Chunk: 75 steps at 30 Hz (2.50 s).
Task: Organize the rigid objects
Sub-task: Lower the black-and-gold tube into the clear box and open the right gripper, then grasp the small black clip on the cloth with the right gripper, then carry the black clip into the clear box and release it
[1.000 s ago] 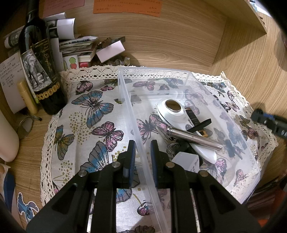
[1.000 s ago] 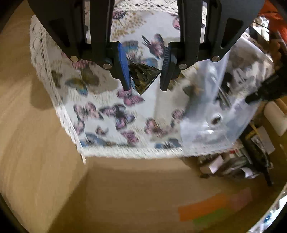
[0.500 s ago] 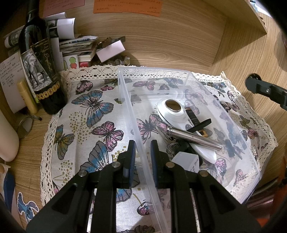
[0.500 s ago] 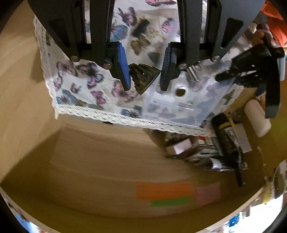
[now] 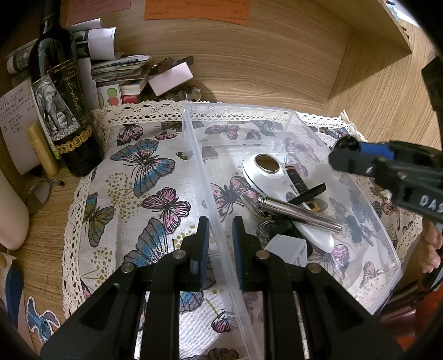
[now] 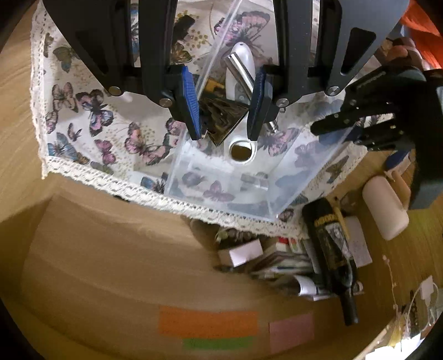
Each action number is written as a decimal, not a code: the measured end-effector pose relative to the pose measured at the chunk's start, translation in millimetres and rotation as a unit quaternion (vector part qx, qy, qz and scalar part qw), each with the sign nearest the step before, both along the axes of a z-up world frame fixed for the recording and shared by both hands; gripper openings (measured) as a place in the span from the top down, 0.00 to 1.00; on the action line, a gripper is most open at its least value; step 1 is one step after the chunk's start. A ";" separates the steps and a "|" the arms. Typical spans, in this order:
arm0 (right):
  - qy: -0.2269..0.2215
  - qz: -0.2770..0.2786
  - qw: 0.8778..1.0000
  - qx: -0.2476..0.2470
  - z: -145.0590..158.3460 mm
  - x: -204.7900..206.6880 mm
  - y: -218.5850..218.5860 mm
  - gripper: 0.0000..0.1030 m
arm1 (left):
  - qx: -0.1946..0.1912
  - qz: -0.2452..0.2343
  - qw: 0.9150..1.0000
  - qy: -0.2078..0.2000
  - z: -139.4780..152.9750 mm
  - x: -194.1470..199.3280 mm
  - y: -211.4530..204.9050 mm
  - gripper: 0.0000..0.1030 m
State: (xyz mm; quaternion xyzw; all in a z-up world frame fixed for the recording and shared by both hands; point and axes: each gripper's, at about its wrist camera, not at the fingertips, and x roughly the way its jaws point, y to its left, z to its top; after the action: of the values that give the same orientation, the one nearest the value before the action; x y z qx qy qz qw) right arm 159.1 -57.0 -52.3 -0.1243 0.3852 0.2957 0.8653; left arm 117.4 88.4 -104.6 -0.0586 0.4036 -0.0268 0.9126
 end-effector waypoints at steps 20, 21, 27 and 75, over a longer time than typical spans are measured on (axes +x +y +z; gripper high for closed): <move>0.010 -0.005 1.000 -0.007 -1.6 -0.8 -5.7 0.63 | 0.000 0.000 1.000 0.000 0.1 0.3 0.4 0.84; 0.006 -0.009 1.000 -0.003 1.8 -1.6 -10.1 0.63 | 0.000 0.000 1.000 0.000 0.1 0.2 0.4 0.84; -0.014 -0.048 0.999 0.006 18.0 -5.7 -40.0 0.63 | 0.000 0.000 1.000 0.000 0.2 0.3 0.4 0.84; -0.018 -0.077 0.997 0.004 8.3 -19.6 -62.4 0.83 | 0.000 -0.001 1.000 0.000 -2.6 -2.1 -2.1 0.84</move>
State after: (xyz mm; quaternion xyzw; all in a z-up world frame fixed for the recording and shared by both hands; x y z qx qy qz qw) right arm 139.5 -119.3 -44.0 -0.0957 0.3772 0.2271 0.8927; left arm 115.3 86.3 -107.3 -0.0584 0.4039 -0.0275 0.9125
